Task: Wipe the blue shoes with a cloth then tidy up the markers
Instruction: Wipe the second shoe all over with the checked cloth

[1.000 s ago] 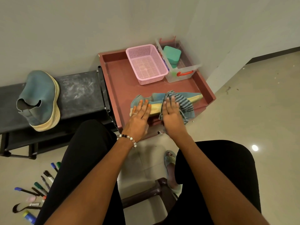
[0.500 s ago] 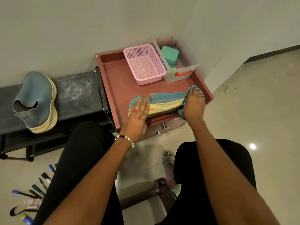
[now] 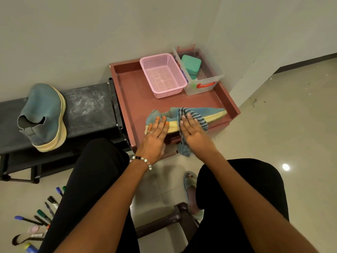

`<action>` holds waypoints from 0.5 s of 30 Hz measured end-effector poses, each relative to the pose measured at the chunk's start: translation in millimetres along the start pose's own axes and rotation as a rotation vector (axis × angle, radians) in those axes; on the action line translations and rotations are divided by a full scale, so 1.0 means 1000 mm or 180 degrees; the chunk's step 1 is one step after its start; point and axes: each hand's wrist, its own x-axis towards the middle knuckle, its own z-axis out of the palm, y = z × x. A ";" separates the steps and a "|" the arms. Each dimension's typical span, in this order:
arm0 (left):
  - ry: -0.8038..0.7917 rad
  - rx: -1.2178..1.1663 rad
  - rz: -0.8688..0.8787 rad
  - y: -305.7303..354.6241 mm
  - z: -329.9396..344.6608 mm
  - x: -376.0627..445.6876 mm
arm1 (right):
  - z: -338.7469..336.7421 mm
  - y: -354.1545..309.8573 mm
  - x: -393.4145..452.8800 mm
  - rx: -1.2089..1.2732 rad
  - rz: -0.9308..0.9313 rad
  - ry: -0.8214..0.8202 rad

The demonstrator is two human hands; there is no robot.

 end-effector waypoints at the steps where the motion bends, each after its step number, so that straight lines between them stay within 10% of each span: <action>1: 0.0012 0.0016 0.0015 0.000 0.000 0.000 | -0.004 0.016 -0.009 -0.0175 -0.0233 0.0007; 15: 0.0069 0.0184 0.0046 0.002 0.002 0.001 | -0.021 0.027 -0.002 0.0126 0.2386 -0.0701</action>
